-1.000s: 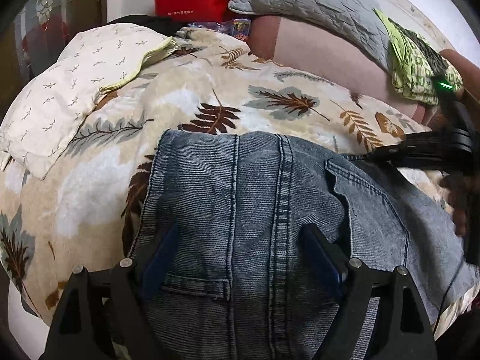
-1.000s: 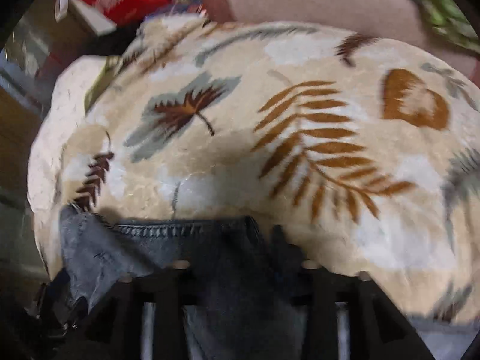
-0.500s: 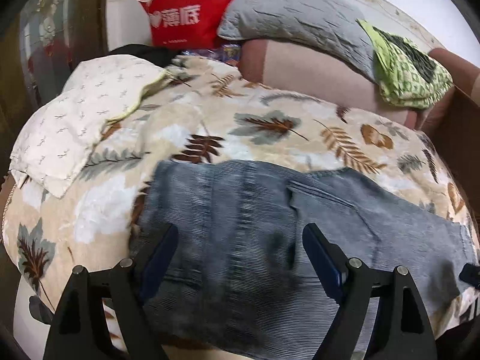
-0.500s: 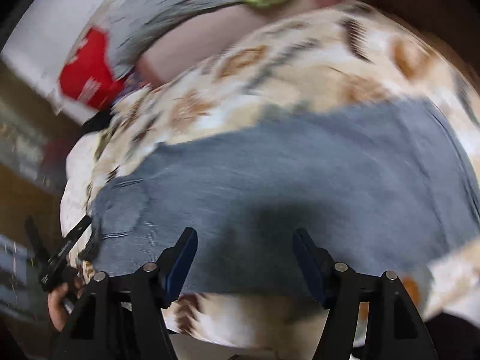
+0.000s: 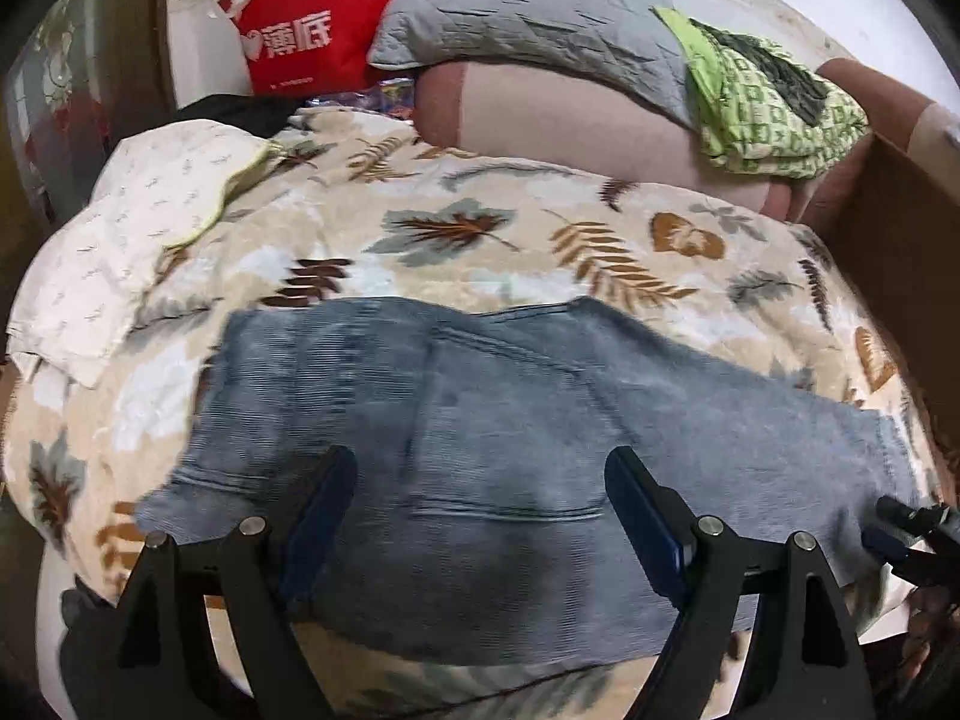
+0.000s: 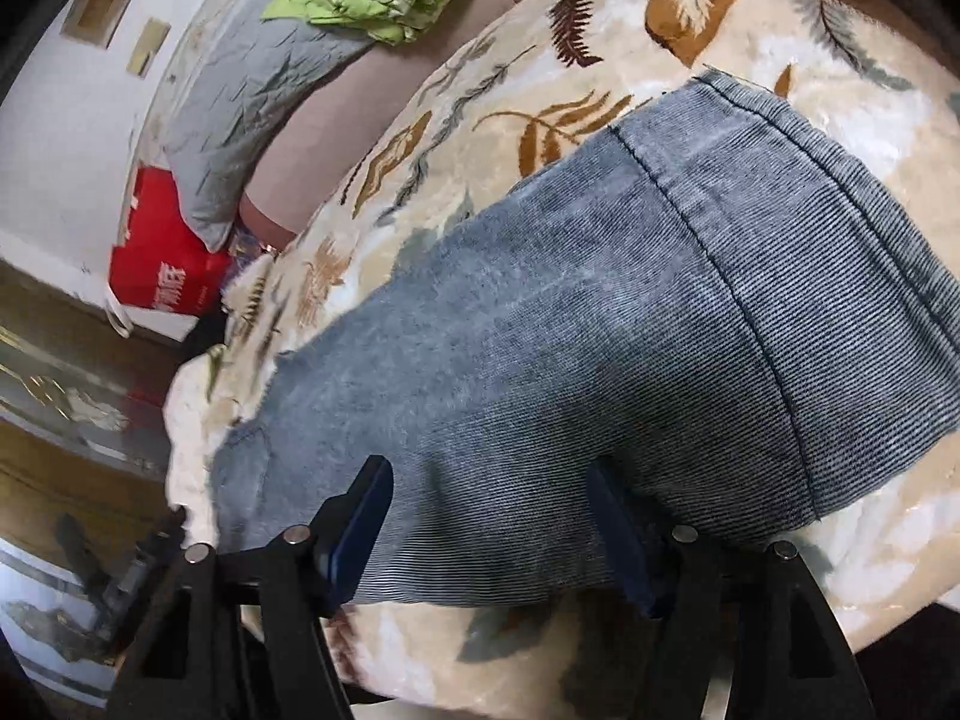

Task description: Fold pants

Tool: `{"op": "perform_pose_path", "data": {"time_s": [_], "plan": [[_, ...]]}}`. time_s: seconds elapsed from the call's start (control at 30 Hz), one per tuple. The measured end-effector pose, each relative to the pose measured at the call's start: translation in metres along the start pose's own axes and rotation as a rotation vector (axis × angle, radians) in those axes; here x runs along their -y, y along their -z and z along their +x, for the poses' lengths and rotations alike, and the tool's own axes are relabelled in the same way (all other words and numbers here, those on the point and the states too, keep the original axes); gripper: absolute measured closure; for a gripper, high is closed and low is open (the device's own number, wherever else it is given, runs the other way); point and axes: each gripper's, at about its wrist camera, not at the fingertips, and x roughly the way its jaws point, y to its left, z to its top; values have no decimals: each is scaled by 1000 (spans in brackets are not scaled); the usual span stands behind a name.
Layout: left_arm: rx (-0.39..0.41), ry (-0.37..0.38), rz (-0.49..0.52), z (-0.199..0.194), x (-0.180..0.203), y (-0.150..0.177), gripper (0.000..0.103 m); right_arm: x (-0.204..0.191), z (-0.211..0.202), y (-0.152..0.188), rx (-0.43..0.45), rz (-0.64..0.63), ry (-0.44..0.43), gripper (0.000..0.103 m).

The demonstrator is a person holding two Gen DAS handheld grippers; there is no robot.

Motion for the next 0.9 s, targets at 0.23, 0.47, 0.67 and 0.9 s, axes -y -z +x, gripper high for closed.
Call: {"op": "perform_pose_path", "data": {"time_s": [0.23,0.47,0.67,0.9], "plan": [[-10,140,172,22,94,-2,18,36,-88,13,224,154,-26,31],[-77,281,271,50,172,7,18,88,-101,20,180,341,7,31],[-94,308,290,58,185,13,18,115,-77,-3,174,428,53,31],[-115,294,293,66,193,12,18,113,-76,-23,195,404,116,39]]}}
